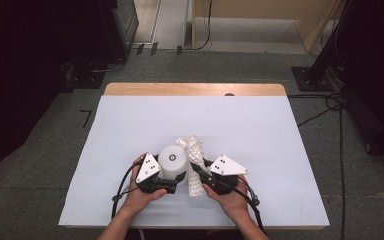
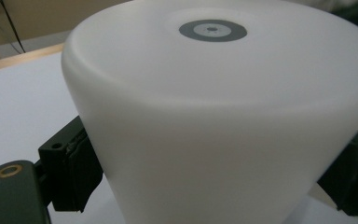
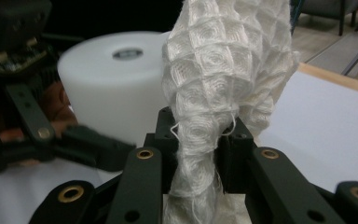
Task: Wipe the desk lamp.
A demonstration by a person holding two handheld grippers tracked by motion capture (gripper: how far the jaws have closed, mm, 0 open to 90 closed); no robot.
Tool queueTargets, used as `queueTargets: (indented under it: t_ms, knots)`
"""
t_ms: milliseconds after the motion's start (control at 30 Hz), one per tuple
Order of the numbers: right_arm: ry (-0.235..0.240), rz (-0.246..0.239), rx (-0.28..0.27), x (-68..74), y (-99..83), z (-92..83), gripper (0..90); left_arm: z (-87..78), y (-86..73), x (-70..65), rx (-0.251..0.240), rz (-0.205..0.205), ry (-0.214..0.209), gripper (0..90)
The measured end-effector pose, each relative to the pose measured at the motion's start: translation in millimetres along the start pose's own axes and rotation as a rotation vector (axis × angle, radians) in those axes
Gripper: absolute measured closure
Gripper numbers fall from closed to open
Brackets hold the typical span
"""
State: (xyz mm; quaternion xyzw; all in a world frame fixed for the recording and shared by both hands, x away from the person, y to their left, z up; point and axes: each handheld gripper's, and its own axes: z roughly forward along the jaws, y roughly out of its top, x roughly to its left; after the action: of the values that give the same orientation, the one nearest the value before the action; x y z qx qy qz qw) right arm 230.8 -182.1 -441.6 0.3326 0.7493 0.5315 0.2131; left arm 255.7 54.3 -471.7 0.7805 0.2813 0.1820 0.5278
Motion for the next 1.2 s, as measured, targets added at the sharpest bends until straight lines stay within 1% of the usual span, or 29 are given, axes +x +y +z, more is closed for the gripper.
queueTargets:
  t_ms: [67, 100, 133, 167, 200, 233, 267, 300, 333, 367, 400, 433, 467, 500, 567, 600, 667, 700, 767, 867, 900, 933, 967, 1033, 1067, 1133, 1167, 1200]
  knots:
    - [-0.007, -0.004, 0.005, -0.6, 0.5, 0.0, 72.8, 3.4, -1.9, -1.7, 0.020, 0.005, 0.007, 8.5]
    - [-0.007, -0.004, 0.005, -0.6, 0.5, 0.0, 72.8, 3.4, -1.9, -1.7, 0.020, 0.005, 0.007, 8.5]
    - [-0.004, -0.002, 0.025, -2.2, -2.0, 2.5, 72.8, 4.5, -2.8, -2.1, 0.028, 0.010, 0.012, 8.5]
    - [-0.001, 0.004, 0.052, -4.0, -5.5, 5.8, 72.8, 5.4, -3.9, -2.4, 0.035, 0.019, 0.016, 8.4]
    - [0.005, 0.012, 0.101, -6.9, -11.3, 11.6, 72.7, 5.4, -4.2, -2.9, 0.033, 0.024, 0.017, 8.4]
    - [0.011, 0.030, 0.156, -10.6, -20.8, 19.5, 72.5, 5.5, -4.1, -3.1, 0.033, 0.023, 0.019, 8.4]
    - [0.016, 0.047, 0.183, -11.7, -24.5, 22.8, 72.4, 5.6, -4.2, -3.2, 0.032, 0.022, 0.020, 8.4]
    - [0.018, 0.067, 0.226, -13.2, -28.7, 27.7, 72.0, 5.6, -4.4, -3.4, 0.031, 0.023, 0.021, 8.4]
    - [0.022, 0.075, 0.238, -13.5, -30.1, 29.5, 71.7, 5.7, -4.4, -3.6, 0.030, 0.022, 0.023, 8.3]
    - [0.023, 0.076, 0.231, -15.0, -31.0, 29.9, 71.6, 5.6, -4.4, -3.7, 0.030, 0.020, 0.024, 8.2]
    - [0.028, 0.087, 0.228, -16.0, -30.6, 29.6, 71.6, 5.1, -4.3, -3.9, 0.028, 0.024, 0.026, 8.0]
    - [0.029, 0.096, 0.220, -17.5, -29.9, 28.7, 71.6, 3.7, -3.6, -4.9, 0.013, 0.020, 0.037, 6.8]
    - [0.023, 0.101, 0.210, -19.2, -29.0, 26.9, 71.7, 3.1, -2.8, -4.8, 0.011, 0.011, 0.048, 2.6]
    - [0.021, 0.097, 0.208, -19.7, -28.8, 26.3, 71.8, 2.2, -2.3, -4.2, 0.010, 0.001, 0.053, 2.5]
    - [0.008, 0.086, 0.213, -19.2, -29.1, 25.3, 71.9, 1.2, -2.8, -4.0, 0.009, -0.009, 0.067, 1.3]
    - [0.009, 0.080, 0.217, -18.9, -29.6, 25.3, 71.8, 0.8, -3.3, -4.7, 0.008, -0.013, 0.071, 1.1]
    - [0.002, 0.063, 0.226, -17.3, -30.3, 25.9, 71.7, 0.8, -3.4, -9.1, 0.017, -0.017, 0.085, 1.1]
    - [-0.004, 0.052, 0.228, -16.8, -30.5, 25.9, 71.5, 0.9, -3.4, -12.3, 0.011, -0.021, 0.093, 1.2]
    - [0.011, 0.061, 0.219, -16.8, -30.8, 25.8, 71.6, 1.5, -3.0, -16.6, 0.008, -0.034, 0.101, 1.2]
    - [0.038, 0.079, 0.212, -17.2, -31.0, 24.8, 71.7, 5.5, -3.4, -23.0, 0.022, -0.051, 0.160, 1.2]
    - [0.045, 0.090, 0.209, -18.1, -31.2, 24.9, 71.9, 7.2, -4.2, -25.3, 0.024, -0.053, 0.201, 1.2]
    - [0.053, 0.109, 0.208, -18.8, -31.2, 24.3, 72.0, 9.5, -4.8, -27.1, 0.030, -0.055, 0.231, 2.9]
    - [0.054, 0.116, 0.204, -18.8, -31.3, 23.9, 72.2, 10.8, -5.5, -28.5, 0.031, -0.053, 0.239, 4.3]
    - [0.047, 0.107, 0.202, -17.0, -31.3, 23.8, 72.5, 10.8, -5.4, -31.1, 0.030, -0.029, 0.249, 7.2]
    - [0.032, 0.095, 0.203, -14.8, -31.6, 24.7, 72.6, 10.6, -5.3, -30.6, 0.030, -0.031, 0.246, 7.3]
    - [0.016, 0.066, 0.207, -12.2, -32.7, 26.4, 72.8, 8.3, -5.0, -26.6, 0.024, -0.046, 0.215, 8.2]
    - [0.011, 0.060, 0.209, -11.4, -33.1, 27.1, 72.9, 7.5, -4.9, -24.7, 0.024, -0.046, 0.207, 8.3]
    - [0.015, 0.065, 0.206, -11.0, -33.7, 27.7, 72.9, 6.8, -4.9, -22.9, 0.019, -0.041, 0.200, 8.4]
